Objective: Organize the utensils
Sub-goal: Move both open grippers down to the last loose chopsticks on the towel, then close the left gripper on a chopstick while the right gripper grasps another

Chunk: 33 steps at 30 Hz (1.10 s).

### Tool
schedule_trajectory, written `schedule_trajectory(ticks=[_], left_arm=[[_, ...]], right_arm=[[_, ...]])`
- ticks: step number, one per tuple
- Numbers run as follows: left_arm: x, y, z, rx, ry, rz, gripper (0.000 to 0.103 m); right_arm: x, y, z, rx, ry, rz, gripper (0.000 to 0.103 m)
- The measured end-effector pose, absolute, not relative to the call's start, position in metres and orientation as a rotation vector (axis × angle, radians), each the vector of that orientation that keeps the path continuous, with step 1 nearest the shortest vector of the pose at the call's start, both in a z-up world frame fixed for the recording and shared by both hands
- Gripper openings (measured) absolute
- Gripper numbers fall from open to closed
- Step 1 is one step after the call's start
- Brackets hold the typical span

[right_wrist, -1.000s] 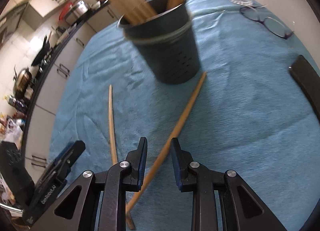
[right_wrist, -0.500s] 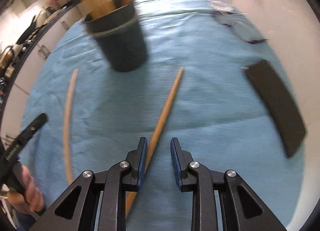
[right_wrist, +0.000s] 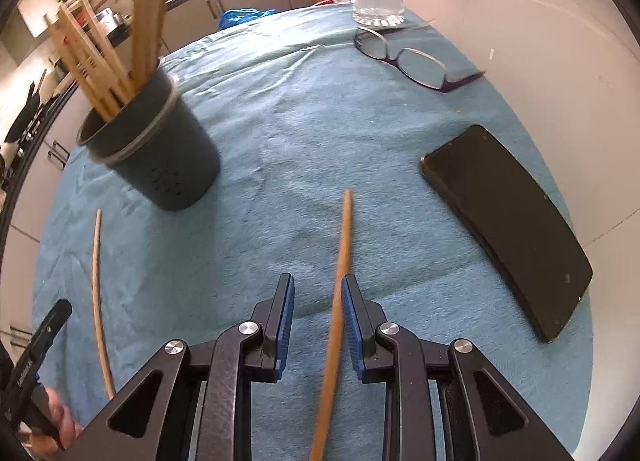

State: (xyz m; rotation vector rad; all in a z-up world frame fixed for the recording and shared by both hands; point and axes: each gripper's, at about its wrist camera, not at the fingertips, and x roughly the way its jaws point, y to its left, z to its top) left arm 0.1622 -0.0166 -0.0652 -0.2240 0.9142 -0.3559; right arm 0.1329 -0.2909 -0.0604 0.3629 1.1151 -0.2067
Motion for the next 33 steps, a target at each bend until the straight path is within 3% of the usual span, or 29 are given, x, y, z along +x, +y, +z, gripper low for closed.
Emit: schedule_trajectory(ticks=[8, 10, 12, 26, 33], left_arm=[[0.162, -0.017, -0.065, -0.216, 0.915, -0.353, 0.060], [0.162, -0.018, -0.065, -0.205, 0.915, -0.349, 0.061], [0.162, -0.020, -0.065, -0.196, 0.916, -0.343, 0.061], [0.187, -0.076, -0.061, -0.104, 1.052, -0.343, 0.060], [0.214, -0.114, -0.060, 0.083, 1.087, -0.218, 0.018]], right_arm=[[0.135, -0.297, -0.069, 0.374, 1.132, -0.209, 0.026], [0.136, -0.295, -0.070, 0.380, 1.127, -0.190, 0.011], [0.134, -0.289, -0.070, 0.393, 1.124, -0.158, 0.008], [0.102, -0.250, -0.018, 0.394, 0.838, 0.126, 0.008], [0.097, -0.266, -0.021, 0.423, 0.818, 0.134, 0.008]])
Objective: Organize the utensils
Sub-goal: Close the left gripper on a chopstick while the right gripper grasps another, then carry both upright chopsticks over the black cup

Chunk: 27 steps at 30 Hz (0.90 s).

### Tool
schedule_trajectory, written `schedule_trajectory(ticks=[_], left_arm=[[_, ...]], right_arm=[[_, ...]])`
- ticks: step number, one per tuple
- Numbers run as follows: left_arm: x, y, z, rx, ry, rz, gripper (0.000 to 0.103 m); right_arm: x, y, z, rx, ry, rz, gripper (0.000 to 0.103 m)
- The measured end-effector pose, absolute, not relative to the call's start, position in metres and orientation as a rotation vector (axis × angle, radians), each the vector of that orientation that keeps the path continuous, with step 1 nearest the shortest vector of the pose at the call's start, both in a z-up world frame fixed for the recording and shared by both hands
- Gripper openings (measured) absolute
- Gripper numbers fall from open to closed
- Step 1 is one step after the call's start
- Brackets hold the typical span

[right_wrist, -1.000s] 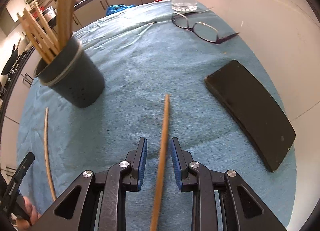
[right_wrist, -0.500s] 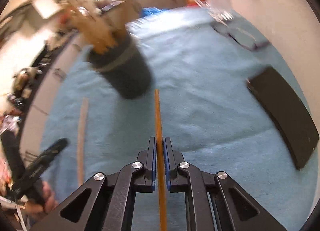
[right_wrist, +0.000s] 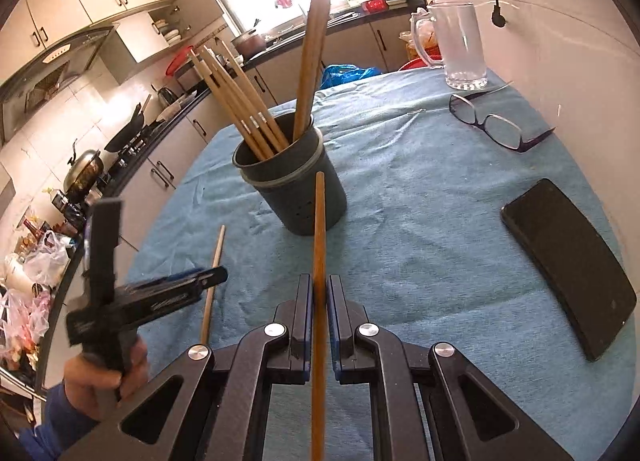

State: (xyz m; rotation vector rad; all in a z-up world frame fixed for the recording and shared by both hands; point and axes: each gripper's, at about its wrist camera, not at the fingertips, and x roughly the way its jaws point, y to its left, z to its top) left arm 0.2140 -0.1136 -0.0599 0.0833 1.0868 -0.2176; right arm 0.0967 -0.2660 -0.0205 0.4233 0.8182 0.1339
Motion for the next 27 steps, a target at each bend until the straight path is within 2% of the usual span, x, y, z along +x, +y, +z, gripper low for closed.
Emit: schedule_trajectory(ticks=[5, 12, 22, 27], left_arm=[[0.216, -0.112, -0.057, 0.073, 1.082, -0.219, 0.007], [0.193, -0.077, -0.029, -0.082, 0.985, -0.322, 0.006], [0.150, -0.050, 0.044, -0.121, 0.741, -0.364, 0.006], [0.141, -0.050, 0.058, -0.130, 0.700, -0.392, 0.006]], right_arm=[[0.091, -0.270, -0.017, 0.426, 0.803, 0.139, 0.008], [0.086, -0.265, -0.007, 0.405, 0.776, 0.143, 0.008], [0.078, -0.249, 0.021, 0.379, 0.676, 0.138, 0.008], [0.074, -0.243, 0.031, 0.362, 0.651, 0.131, 0.008]])
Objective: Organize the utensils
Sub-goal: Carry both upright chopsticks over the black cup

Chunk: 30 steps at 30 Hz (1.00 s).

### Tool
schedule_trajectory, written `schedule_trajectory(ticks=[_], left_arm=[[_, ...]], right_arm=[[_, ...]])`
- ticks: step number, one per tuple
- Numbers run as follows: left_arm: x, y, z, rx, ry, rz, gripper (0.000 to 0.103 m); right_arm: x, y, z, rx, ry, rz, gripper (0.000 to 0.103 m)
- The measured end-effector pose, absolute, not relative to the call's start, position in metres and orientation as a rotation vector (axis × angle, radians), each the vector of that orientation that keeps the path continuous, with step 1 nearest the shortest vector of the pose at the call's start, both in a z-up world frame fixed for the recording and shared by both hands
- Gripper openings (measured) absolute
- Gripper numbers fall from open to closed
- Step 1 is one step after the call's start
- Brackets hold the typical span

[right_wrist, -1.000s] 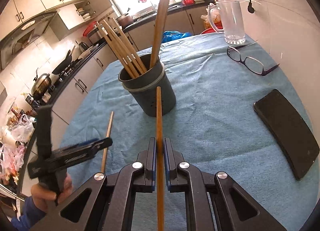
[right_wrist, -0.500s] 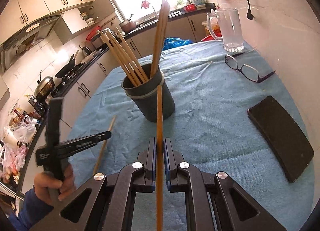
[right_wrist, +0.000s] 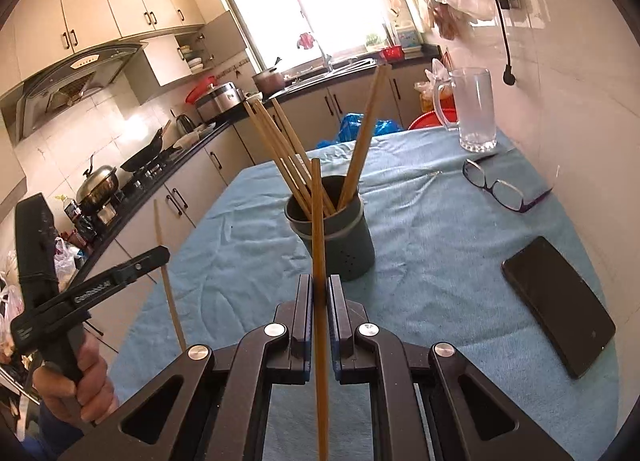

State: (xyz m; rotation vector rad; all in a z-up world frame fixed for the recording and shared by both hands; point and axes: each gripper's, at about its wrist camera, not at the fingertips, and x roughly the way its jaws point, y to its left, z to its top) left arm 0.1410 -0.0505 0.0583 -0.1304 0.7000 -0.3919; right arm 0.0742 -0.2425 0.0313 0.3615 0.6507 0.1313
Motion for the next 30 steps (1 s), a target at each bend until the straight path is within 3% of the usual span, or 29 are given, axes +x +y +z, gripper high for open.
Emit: schedule_trajectory(ticks=[30], left_arm=[[0.131, -0.057, 0.079, -0.129, 0.656, -0.427, 0.006]], right_arm=[[0.069, -0.245, 0.048, 0.375, 0.587, 0.115, 0.008]])
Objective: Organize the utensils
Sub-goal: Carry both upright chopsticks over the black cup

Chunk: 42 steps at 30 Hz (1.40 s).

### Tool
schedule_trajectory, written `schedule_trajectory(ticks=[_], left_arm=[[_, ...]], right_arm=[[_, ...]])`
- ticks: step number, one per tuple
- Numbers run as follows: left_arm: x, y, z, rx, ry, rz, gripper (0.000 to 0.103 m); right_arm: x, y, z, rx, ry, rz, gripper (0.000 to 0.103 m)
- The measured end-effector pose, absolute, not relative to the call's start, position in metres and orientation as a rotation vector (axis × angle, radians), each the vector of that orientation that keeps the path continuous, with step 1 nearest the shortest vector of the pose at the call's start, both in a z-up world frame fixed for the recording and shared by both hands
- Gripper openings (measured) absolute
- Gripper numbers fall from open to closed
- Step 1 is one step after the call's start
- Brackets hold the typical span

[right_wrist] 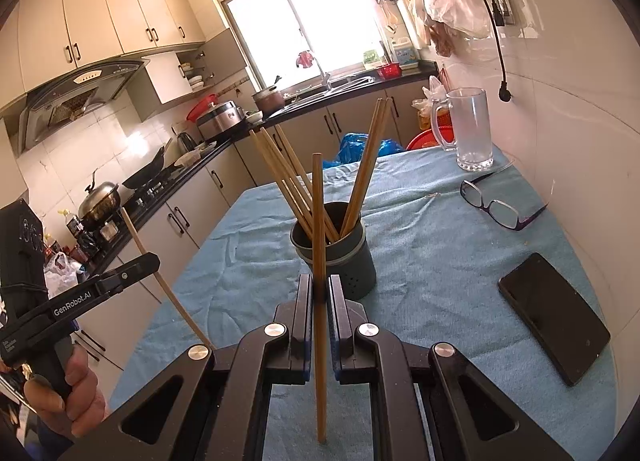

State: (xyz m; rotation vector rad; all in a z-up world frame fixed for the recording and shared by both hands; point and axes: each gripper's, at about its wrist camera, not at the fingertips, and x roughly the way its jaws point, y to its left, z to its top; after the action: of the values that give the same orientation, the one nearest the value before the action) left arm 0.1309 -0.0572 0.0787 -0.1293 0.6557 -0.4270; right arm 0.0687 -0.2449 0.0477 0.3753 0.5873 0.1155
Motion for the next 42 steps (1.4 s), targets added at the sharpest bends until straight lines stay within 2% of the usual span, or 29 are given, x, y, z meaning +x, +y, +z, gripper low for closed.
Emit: schedule_trajectory(ticks=[22, 42], left_arm=[[0.131, -0.059, 0.085, -0.129, 0.642, -0.428, 0.006], [0.138, -0.066, 0.120, -0.138, 0.594, -0.464, 0.006]], right_arm=[[0.066, -0.247, 0.060, 0.378, 0.553, 0.103, 0.008], [0.067, -0.259, 0.089, 0.377, 0.482, 0.094, 0.008]])
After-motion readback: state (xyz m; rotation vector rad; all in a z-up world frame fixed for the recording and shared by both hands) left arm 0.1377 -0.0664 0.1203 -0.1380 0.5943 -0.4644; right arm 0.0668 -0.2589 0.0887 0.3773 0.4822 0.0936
